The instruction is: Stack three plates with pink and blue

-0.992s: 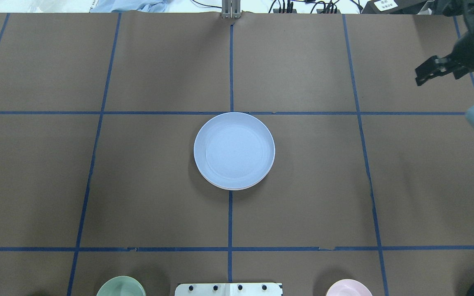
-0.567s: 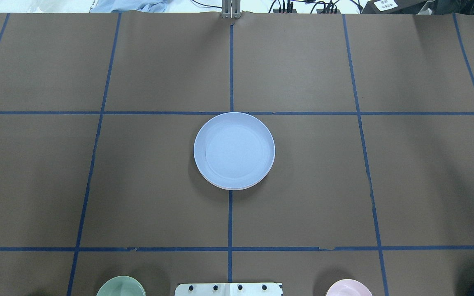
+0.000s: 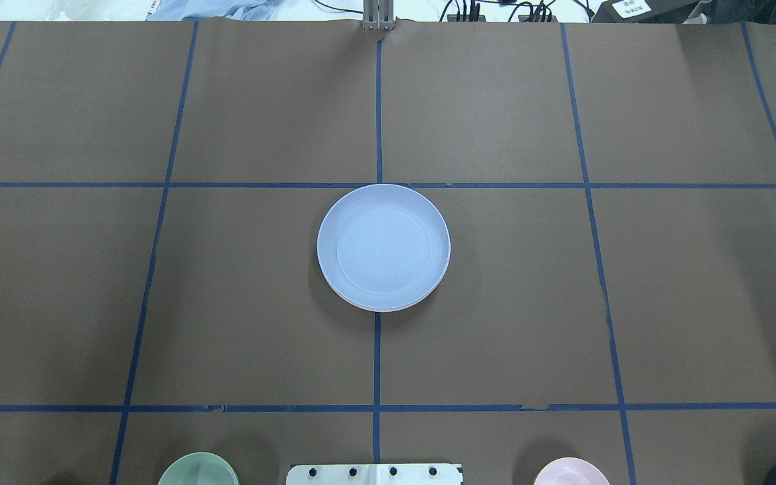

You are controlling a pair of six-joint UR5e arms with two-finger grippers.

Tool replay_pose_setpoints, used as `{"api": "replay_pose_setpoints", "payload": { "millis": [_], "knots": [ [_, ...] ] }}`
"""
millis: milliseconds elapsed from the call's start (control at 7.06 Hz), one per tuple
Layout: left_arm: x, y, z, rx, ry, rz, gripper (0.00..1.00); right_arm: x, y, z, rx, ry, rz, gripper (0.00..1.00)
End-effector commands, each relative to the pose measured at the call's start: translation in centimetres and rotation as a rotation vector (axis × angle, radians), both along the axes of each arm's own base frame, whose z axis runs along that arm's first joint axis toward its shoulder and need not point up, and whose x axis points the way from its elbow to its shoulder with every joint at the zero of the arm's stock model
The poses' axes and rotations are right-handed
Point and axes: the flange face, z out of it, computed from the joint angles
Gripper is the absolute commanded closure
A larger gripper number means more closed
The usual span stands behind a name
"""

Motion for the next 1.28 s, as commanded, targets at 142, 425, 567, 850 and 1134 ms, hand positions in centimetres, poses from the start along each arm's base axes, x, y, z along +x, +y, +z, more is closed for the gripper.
{"api": "replay_pose_setpoints", "payload": {
  "millis": [142,425,567,850,1134],
  "knots": [
    [0.2,0.7,2.3,-0.068,0.048,-0.004,0.0,0.1,1.2,0.8,-0.019,0.004,0.002,0.0],
    [0.3,0.8,2.3,-0.113,0.047,-0.004,0.0,0.1,1.1,1.0,-0.023,0.004,0.003,0.0],
    [0.4,0.9,2.5,-0.149,0.048,-0.002,0.0,0.1,1.0,1.0,-0.023,0.004,0.003,0.0],
    [0.5,0.8,2.7,-0.156,0.044,0.0,0.0,0.1,1.2,1.1,-0.026,0.004,0.003,0.0],
    [0.5,1.1,3.2,-0.157,0.055,0.002,0.0,0.1,1.3,1.3,-0.031,0.004,0.003,0.0]
  ]
}}
